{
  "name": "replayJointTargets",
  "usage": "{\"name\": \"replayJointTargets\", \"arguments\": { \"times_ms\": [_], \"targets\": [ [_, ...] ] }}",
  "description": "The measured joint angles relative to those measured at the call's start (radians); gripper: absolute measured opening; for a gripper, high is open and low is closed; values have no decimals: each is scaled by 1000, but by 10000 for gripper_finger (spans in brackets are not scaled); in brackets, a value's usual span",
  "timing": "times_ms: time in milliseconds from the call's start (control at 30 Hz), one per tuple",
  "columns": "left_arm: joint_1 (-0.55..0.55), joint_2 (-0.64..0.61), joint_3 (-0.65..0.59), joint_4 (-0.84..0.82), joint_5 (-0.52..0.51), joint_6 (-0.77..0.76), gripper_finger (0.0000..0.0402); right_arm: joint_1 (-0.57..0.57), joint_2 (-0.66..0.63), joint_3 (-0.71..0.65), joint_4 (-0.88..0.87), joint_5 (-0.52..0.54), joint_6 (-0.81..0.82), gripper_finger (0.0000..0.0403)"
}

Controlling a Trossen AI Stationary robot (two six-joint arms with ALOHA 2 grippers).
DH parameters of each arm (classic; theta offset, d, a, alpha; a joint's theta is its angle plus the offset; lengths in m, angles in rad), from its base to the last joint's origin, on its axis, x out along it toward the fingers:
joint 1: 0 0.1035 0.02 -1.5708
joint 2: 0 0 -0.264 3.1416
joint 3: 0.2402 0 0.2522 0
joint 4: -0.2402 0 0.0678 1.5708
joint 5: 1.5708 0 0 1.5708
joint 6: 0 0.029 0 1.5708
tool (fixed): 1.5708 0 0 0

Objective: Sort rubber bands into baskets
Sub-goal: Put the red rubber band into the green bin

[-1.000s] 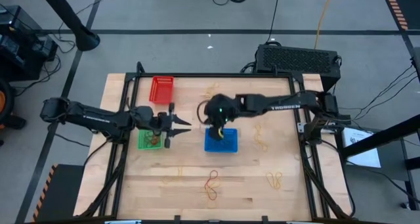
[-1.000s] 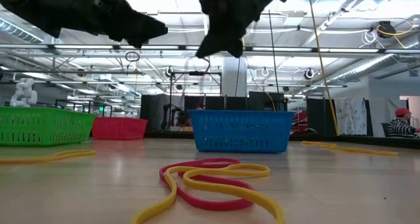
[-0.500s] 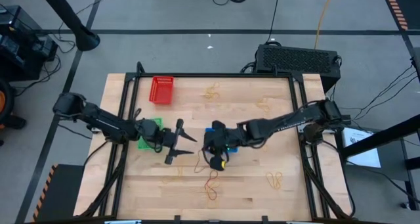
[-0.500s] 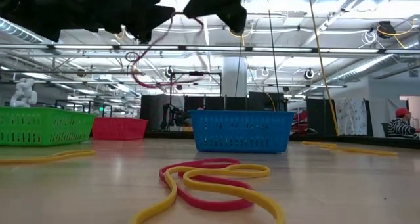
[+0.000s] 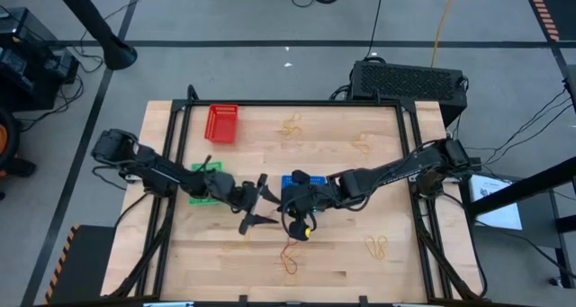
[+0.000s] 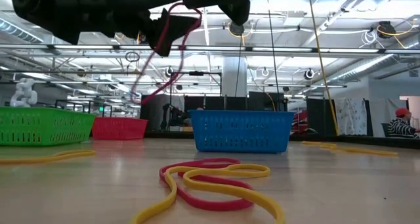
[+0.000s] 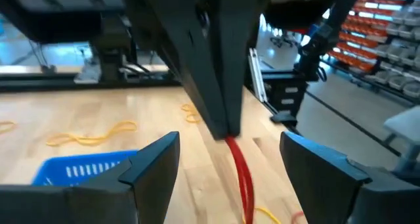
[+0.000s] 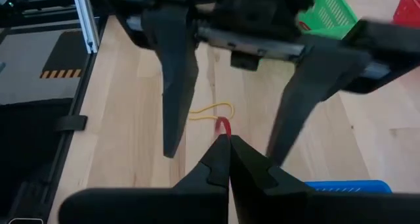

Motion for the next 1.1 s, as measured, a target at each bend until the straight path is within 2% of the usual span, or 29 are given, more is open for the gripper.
{"name": "replayJointTargets", "arguments": {
  "times_ms": [233, 367, 500, 667, 767, 800, 1100],
  "targets": [
    [15, 24, 0, -21, 3, 0, 268, 0, 0, 0, -3, 0, -3, 0],
    [15, 24, 0, -49, 3, 0, 240, 0, 0, 0, -6, -1, -3, 0],
    [15, 24, 0, -44, 3, 28, 180, 0, 0, 1, -17, -1, -13, 0],
    [15, 24, 0, -44, 23, 143, 81, 0, 0, 1, -28, -6, -34, 0],
    [15, 24, 0, -44, 50, 163, 20, 0, 0, 1, -35, -7, -61, 0],
    [15, 24, 0, -44, 51, 163, 11, 0, 0, 1, -35, -7, -73, 0],
    [15, 20, 28, -53, 50, 163, 4, -9, 0, 1, -23, -7, -87, 0]
  ]
}}
